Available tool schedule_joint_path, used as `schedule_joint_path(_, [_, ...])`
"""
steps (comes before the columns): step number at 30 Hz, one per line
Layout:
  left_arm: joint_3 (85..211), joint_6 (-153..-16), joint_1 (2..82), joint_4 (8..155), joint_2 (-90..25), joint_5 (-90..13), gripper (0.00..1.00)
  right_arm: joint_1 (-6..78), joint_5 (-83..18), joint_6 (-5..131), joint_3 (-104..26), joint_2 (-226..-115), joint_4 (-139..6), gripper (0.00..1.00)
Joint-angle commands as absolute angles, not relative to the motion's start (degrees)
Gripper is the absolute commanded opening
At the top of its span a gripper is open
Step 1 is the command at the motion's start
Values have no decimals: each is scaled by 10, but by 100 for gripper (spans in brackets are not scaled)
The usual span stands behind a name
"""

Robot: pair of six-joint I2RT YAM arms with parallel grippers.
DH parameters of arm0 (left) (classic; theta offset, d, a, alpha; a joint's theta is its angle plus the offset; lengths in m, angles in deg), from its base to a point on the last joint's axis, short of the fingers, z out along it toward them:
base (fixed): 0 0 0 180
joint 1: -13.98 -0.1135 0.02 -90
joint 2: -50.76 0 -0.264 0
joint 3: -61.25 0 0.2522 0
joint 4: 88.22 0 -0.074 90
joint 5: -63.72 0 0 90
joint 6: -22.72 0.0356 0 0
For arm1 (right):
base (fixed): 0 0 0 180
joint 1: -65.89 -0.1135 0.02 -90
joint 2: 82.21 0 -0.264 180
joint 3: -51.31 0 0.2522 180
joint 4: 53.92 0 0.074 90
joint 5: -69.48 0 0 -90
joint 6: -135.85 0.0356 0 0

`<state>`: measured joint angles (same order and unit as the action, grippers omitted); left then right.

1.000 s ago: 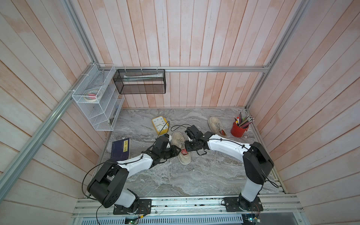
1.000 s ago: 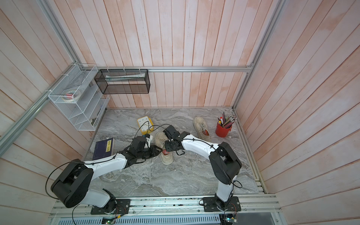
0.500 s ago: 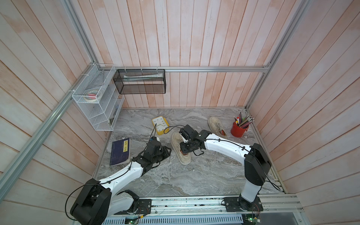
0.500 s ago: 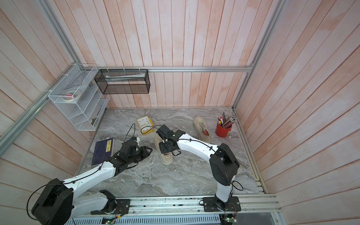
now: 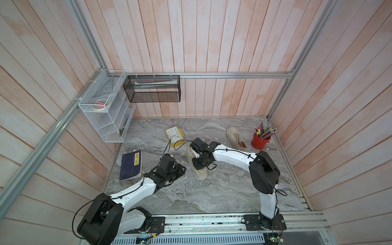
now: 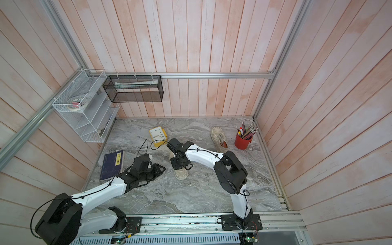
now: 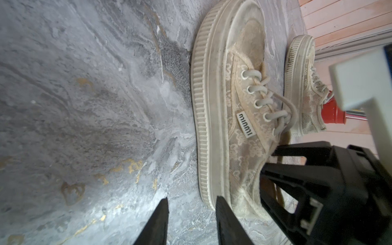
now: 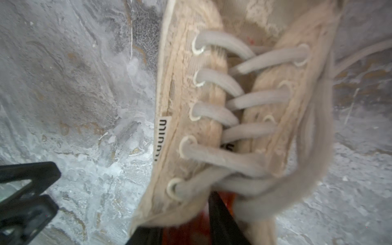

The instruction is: Remove the insole from the shoe

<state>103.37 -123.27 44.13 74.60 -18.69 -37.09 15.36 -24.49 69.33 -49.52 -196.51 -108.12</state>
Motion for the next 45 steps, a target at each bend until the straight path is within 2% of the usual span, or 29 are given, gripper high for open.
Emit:
schedule_joint_path(1, [1024,-1234,439,757,-195,-383,40,152,-267,682,-511,-1994,-1087,41])
schedule_joint_path(8, [1017,-1239,439,765,-194,-386,40,153,-233,696,-519,-2047,-1105,40])
schedule_joint_path(12, [1015,-1237,439,769,-195,-389,40,154,-202,710,-504,-2058,-1114,31])
schedule_joint_path(18, [1015,-1228,439,796,-208,-415,40,159,-183,721,-496,-2051,-1109,12])
schedule_joint_path(23, [1023,-1221,439,816,-217,-431,40,159,-182,725,-510,-2031,-1110,3])
schedule_joint_path(31, [1032,-1206,442,866,-224,-471,41,160,-196,748,-500,-1972,-1075,0])
schedule_joint_path(45, [1070,-1201,453,929,-294,-506,49,168,-234,773,-473,-1940,-1032,0])
